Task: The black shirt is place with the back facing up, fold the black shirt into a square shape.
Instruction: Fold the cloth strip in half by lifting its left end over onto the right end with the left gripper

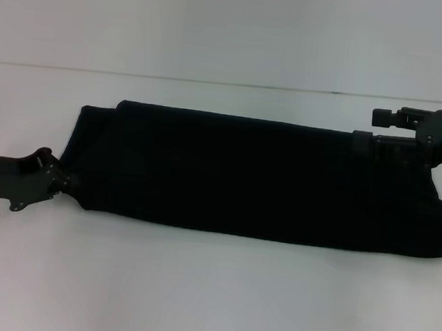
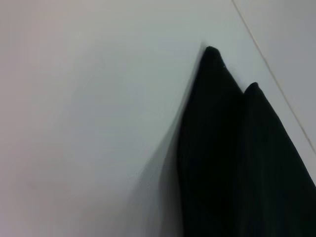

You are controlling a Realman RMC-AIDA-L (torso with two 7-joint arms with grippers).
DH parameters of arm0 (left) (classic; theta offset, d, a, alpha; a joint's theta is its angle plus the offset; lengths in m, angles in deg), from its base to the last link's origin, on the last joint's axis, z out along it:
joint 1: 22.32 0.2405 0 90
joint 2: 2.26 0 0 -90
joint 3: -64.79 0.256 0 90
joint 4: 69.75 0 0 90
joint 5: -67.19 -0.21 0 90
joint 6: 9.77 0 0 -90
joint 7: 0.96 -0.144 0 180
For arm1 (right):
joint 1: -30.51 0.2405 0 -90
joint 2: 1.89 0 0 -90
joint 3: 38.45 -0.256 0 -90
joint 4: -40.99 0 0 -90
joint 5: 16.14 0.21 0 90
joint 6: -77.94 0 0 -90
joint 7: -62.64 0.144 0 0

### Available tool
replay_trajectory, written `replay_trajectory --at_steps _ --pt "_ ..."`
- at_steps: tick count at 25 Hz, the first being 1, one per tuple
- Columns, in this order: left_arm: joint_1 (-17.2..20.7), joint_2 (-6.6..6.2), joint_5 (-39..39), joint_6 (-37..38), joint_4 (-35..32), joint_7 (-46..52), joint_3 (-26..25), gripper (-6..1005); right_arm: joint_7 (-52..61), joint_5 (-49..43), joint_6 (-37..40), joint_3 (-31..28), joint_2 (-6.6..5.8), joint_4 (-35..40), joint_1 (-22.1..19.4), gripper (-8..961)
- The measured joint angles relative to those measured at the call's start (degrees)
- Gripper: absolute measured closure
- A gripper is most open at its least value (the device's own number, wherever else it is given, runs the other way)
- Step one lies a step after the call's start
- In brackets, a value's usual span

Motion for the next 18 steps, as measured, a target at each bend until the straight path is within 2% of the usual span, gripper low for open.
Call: replay_trajectory --at_steps 1,4,12,18 --pt "0.0 -0.04 0.0 0.2 0.0 -1.3 -0.1 948 0.0 0.0 0.0 0.0 0.0 0.0 0.0 117" --pt "0.1 -0.06 0.0 0.5 -0.1 -3.3 -0.3 939 0.0 0.1 -0.4 -0.1 0.1 -0.1 -0.1 118" --pt "0.7 -0.05 0.3 0.6 -1.0 -11.7 -0.6 916 0.0 1.1 -1.6 -1.4 1.31 -0.4 -0.3 118" --pt "4.1 -0.05 0.0 0.9 -5.5 -14.5 -0.7 898 0.7 4.2 -3.8 -2.4 2.19 -0.7 -0.4 118"
